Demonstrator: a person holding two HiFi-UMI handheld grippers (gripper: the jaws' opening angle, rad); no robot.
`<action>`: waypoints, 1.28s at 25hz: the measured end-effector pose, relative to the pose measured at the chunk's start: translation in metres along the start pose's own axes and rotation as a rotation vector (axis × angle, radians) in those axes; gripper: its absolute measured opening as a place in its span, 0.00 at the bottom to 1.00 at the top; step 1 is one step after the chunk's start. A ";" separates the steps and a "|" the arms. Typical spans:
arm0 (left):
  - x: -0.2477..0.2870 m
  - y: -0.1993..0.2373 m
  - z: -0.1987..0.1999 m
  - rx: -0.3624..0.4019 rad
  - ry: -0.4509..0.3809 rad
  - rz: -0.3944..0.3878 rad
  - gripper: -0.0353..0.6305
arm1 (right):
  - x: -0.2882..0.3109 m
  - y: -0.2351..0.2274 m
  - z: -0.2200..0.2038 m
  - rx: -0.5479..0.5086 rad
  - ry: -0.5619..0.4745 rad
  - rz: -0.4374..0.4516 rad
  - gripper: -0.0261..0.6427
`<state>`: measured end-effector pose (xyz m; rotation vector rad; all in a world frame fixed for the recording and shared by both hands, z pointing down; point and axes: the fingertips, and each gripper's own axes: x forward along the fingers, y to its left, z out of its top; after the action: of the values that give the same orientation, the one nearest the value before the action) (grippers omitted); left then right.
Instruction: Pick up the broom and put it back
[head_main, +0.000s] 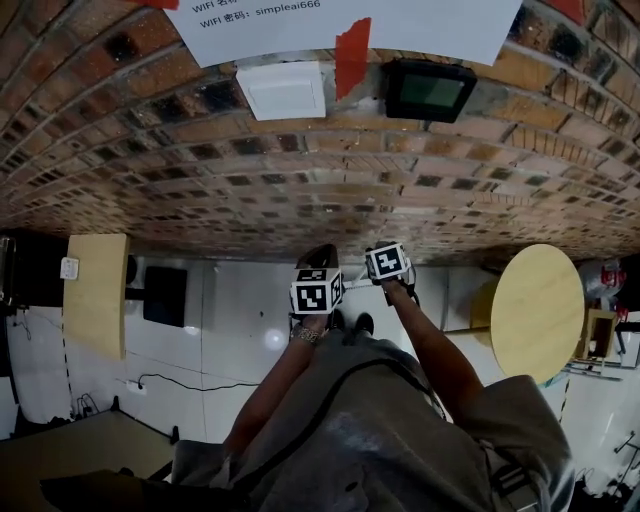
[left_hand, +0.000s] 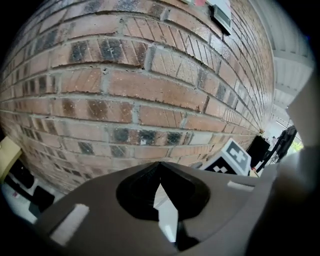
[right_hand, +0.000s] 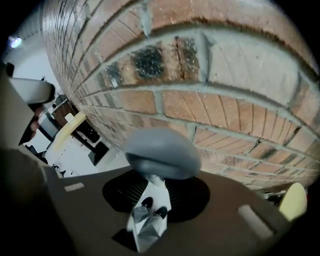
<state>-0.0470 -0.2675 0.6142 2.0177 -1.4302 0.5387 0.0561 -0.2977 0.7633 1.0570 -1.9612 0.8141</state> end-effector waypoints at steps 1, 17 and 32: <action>-0.004 0.004 -0.005 -0.006 0.007 0.017 0.02 | 0.011 -0.008 0.000 0.009 0.008 -0.015 0.19; -0.034 -0.009 -0.080 -0.061 0.082 0.096 0.02 | 0.037 -0.052 0.021 0.071 -0.120 -0.086 0.39; -0.123 -0.027 -0.148 0.048 0.041 -0.069 0.02 | -0.116 0.124 -0.108 0.243 -0.268 0.009 0.06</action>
<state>-0.0609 -0.0751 0.6394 2.0736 -1.3299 0.5867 0.0252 -0.1096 0.6997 1.3597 -2.1269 0.9769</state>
